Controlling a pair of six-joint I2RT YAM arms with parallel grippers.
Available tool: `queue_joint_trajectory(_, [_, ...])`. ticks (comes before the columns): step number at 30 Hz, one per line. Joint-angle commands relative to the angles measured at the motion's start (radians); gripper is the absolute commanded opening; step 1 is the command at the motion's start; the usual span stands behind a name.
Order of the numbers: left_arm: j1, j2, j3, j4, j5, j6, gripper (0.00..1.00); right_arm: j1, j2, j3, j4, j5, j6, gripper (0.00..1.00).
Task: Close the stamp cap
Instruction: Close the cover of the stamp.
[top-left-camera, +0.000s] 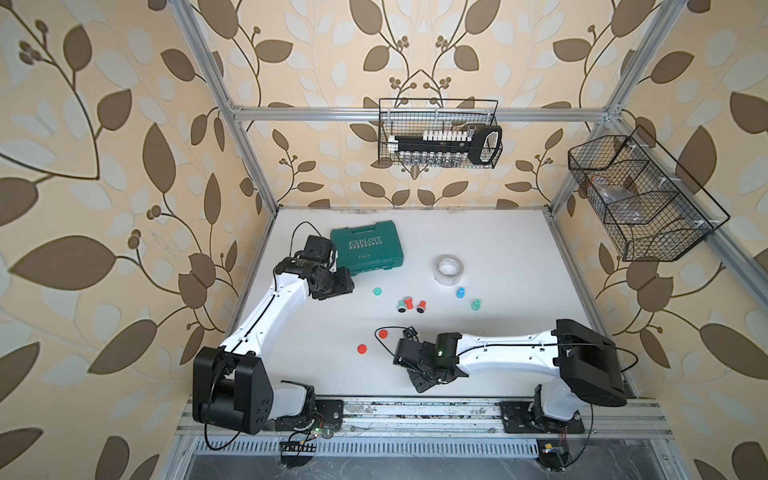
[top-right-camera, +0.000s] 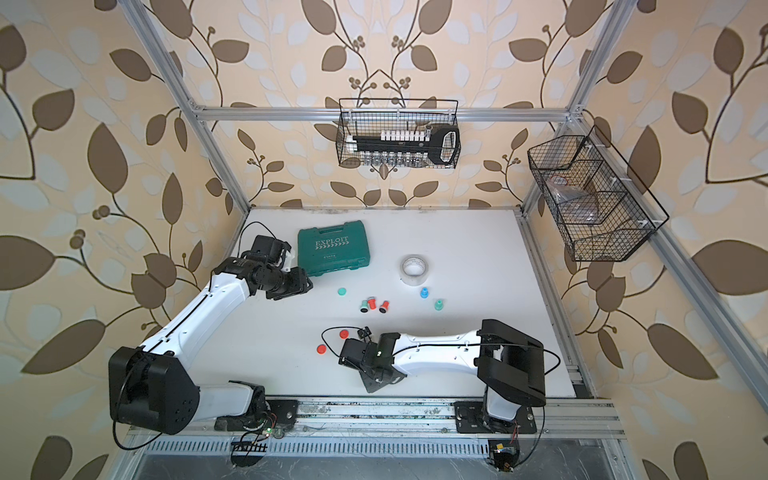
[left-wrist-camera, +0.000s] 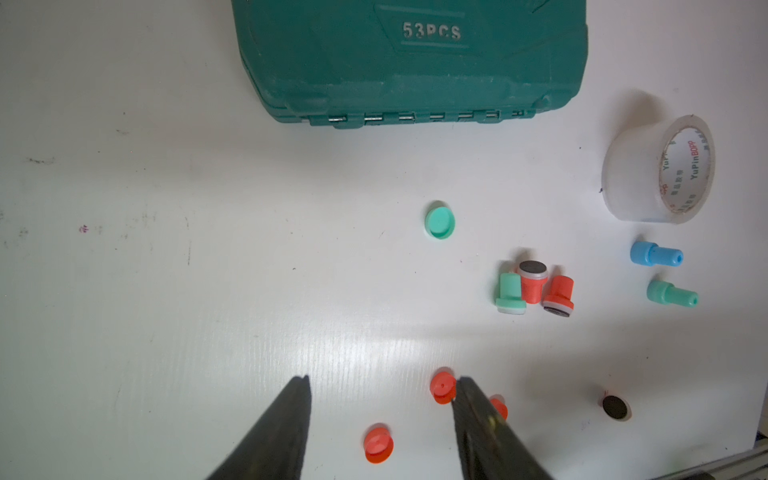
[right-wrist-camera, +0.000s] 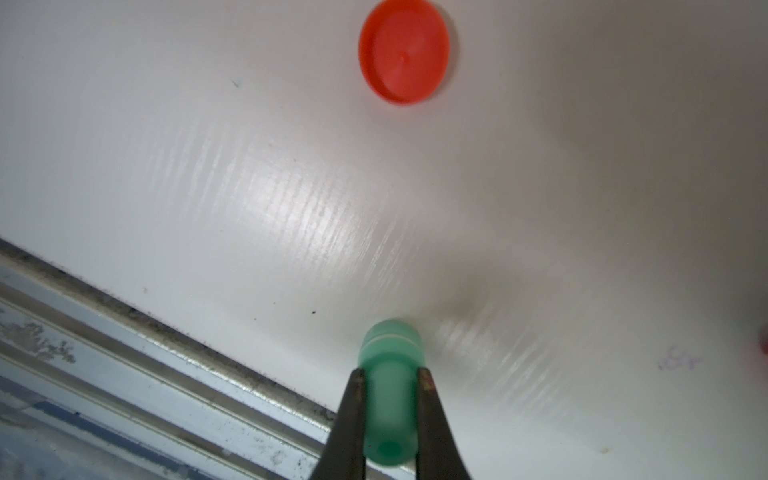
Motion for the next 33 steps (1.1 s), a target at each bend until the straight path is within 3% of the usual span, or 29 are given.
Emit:
queue_joint_trajectory(1, [0.014,-0.005,0.018,0.005,0.007,0.021,0.58,-0.002,0.035,0.003,-0.066,-0.02,0.005,0.0])
queue_joint_trajectory(8, [0.014,-0.009,0.019,0.005,0.006,0.022,0.58,-0.006,0.109,0.054,-0.17,-0.075,-0.065,0.0])
queue_joint_trajectory(20, [0.014,-0.011,0.02,-0.001,-0.006,0.023,0.58,-0.009,0.296,0.099,-0.143,-0.166,-0.159,0.0])
queue_joint_trajectory(33, [0.014,-0.022,0.018,-0.004,-0.02,0.026,0.58,0.006,0.444,0.084,-0.127,-0.066,-0.139,0.0])
